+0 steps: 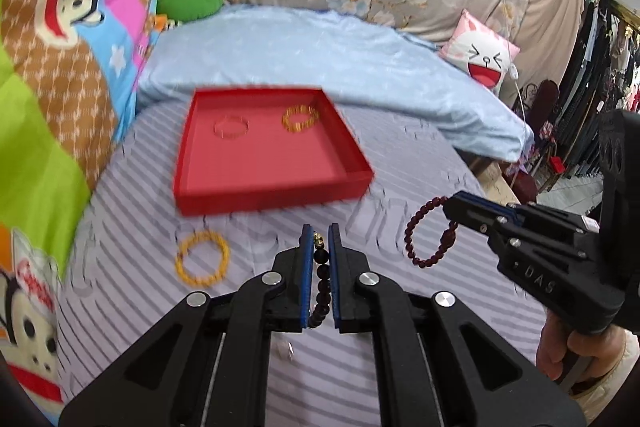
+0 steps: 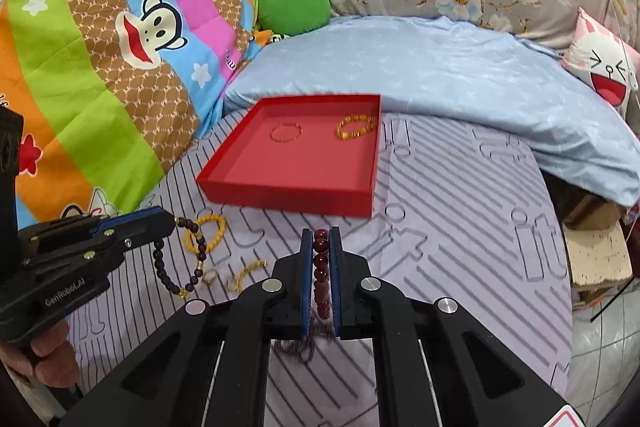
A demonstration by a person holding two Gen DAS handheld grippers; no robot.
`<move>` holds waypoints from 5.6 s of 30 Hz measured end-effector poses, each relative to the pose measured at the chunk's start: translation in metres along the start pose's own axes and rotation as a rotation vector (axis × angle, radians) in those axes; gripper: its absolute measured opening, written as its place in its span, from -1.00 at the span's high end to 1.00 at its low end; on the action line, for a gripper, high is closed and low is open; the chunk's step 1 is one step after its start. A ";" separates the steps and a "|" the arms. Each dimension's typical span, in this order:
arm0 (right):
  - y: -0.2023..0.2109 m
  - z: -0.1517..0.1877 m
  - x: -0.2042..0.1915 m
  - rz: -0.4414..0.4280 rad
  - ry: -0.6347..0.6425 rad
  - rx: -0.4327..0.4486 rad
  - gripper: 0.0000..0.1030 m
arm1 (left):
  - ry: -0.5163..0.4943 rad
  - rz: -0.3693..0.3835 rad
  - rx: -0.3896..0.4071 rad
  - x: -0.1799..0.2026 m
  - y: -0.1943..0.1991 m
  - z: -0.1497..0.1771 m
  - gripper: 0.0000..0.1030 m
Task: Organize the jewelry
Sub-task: 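Carry both bracelets into the red tray and open both tools, then lift both tools out of the red tray, then lower the right tool onto the purple bead bracelet and close it, then carry the gold cuff and purple bracelet into the red tray and open both tools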
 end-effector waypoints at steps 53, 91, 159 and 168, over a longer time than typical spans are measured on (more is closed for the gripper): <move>-0.138 -0.081 0.005 0.047 -0.056 -0.038 0.41 | 0.039 -0.286 -0.083 -0.114 -0.138 -0.057 0.27; -0.064 0.111 -0.001 0.043 -0.047 -0.247 0.41 | 0.163 -0.355 -0.183 -0.069 -0.041 0.112 0.25; -0.053 0.091 0.022 0.021 -0.121 -0.194 0.92 | 0.083 -0.108 -0.221 -0.009 -0.114 0.079 0.91; -0.044 0.084 0.019 0.010 -0.120 -0.173 0.92 | 0.083 -0.093 -0.198 -0.002 -0.098 0.072 0.91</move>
Point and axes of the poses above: each gripper's, at about its wrist camera, not at the fingertips, and y roughly against the way its jaws point, x to its right, z to its underside, the point moved 2 cm from there along -y, roughly the way its jaws point, and after that the axes turned 9 degrees about -y, right-handed, at the moved point
